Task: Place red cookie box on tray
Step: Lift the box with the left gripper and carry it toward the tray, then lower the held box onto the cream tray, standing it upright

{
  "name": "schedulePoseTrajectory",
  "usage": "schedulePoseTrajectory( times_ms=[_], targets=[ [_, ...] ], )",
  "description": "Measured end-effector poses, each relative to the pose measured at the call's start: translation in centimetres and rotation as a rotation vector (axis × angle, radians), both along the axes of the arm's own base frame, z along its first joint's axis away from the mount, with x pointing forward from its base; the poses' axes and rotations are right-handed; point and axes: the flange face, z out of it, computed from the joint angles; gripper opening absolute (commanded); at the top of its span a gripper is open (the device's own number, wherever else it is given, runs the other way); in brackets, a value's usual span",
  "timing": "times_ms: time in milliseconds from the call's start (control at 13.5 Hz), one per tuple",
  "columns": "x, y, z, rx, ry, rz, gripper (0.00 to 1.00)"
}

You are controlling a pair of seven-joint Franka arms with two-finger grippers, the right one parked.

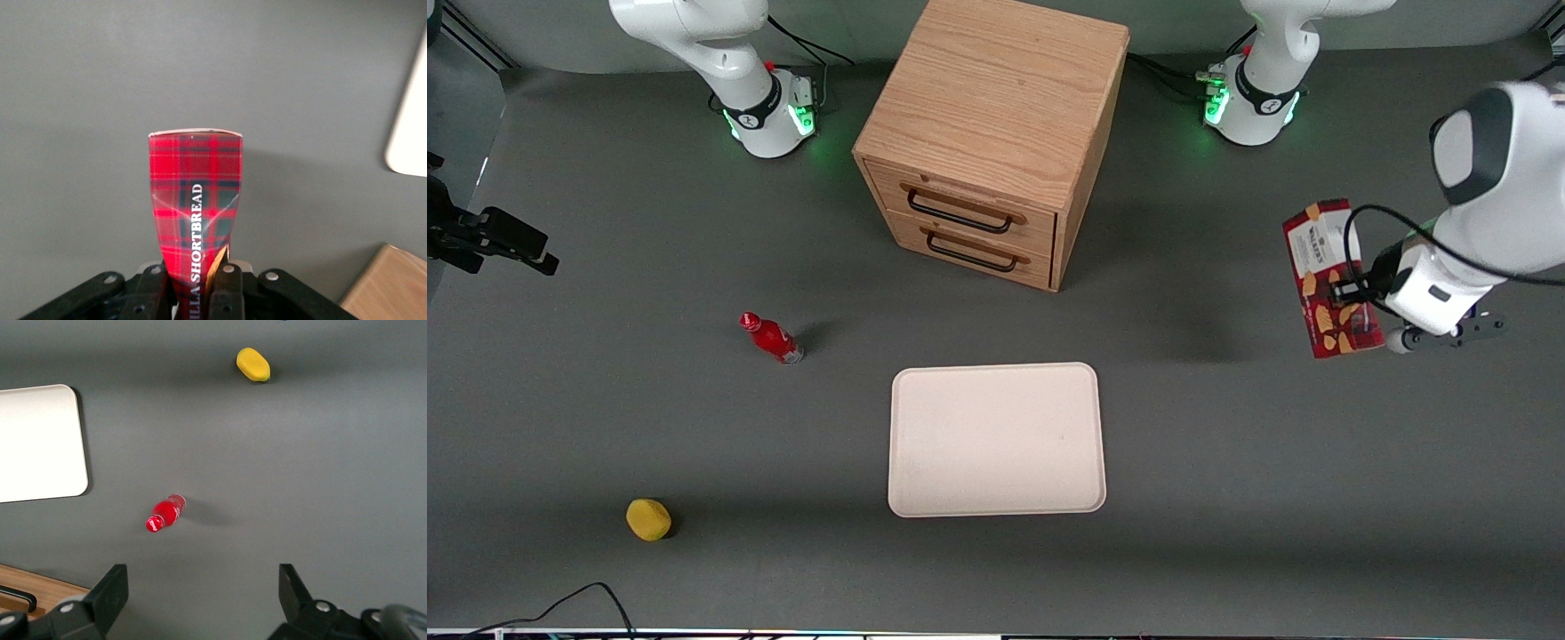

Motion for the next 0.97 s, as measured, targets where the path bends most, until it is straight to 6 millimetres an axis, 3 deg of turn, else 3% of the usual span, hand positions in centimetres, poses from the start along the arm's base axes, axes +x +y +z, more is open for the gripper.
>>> schedulePoseTrajectory(
  times_ms=[223, 446, 669, 966],
  targets=[
    [0.2, -5.4, 4.0, -0.003, -0.048, -0.009, 0.13],
    [0.8, -11.8, 4.5, -0.003, -0.068, 0.044, 0.13],
    [2.5, -19.3, 2.6, 0.018, -0.125, 0.086, 0.13],
    [5.1, -28.5, -2.6, -0.010, -0.177, 0.107, 0.13]
  ],
)
